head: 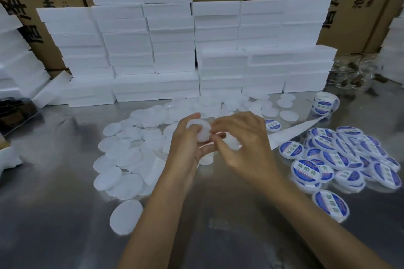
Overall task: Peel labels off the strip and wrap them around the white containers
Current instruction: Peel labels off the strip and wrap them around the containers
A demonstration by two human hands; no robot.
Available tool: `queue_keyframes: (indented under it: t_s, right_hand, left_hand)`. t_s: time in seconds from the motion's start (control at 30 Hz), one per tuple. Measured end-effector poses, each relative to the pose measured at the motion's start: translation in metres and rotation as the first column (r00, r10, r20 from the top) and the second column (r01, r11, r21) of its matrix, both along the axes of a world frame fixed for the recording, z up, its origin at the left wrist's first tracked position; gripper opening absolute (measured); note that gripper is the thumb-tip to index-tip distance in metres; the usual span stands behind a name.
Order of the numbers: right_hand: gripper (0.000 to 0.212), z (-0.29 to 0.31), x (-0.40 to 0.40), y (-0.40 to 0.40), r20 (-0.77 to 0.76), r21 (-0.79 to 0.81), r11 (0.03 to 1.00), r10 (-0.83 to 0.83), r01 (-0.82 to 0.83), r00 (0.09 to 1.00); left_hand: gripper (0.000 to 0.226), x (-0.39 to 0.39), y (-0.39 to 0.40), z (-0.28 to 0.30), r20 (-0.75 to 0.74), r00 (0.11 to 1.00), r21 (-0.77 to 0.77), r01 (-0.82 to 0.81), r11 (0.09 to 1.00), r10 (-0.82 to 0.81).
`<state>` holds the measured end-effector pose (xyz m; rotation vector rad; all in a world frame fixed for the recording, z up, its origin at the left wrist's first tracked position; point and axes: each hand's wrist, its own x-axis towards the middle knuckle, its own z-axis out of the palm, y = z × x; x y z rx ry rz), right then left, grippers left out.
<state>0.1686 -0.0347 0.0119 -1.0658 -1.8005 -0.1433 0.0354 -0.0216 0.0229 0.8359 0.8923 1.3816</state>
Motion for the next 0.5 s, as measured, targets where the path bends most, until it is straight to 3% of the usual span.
queue_keyframes:
  t_s: [0.1,0.17,0.23,0.3,0.37,0.43,0.5]
  right_hand:
    - [0.006,-0.008,0.018,0.0,-0.26,-0.228,0.971,-0.125,0.065,0.957]
    - [0.014,-0.018,0.03,0.007,-0.165,-0.465,0.877,-0.22,0.122,0.961]
    - [0.041,-0.028,0.033,0.009,0.055,-0.638,0.749,-0.185,0.177,0.981]
    - [0.059,-0.038,0.029,0.013,0.193,-0.664,0.714,-0.122,0.221,0.974]
    - [0.049,-0.045,0.024,0.017,0.225,-0.592,0.767,-0.137,0.247,0.965]
    - [0.024,-0.049,0.022,0.021,0.172,-0.551,0.792,-0.2,0.262,0.965]
    - [0.021,-0.046,0.024,0.022,0.039,-0.616,0.759,-0.239,0.212,0.97]
  left_hand:
    - [0.035,-0.001,0.004,-0.001,-0.064,0.993,-0.064,-0.108,0.992,0.104]
    - [0.036,-0.006,0.006,-0.004,-0.052,0.984,-0.079,-0.172,0.982,0.168]
    - [0.036,-0.009,0.007,-0.006,-0.059,0.975,-0.08,-0.22,0.972,0.216]
    - [0.035,-0.009,0.007,-0.008,-0.079,0.967,-0.086,-0.25,0.965,0.243]
    - [0.035,-0.008,0.008,-0.009,-0.091,0.964,-0.081,-0.257,0.963,0.249]
    - [0.034,-0.007,0.008,-0.01,-0.097,0.965,-0.055,-0.25,0.967,0.244]
    - [0.033,-0.006,0.008,-0.01,-0.115,0.964,-0.023,-0.245,0.969,0.241]
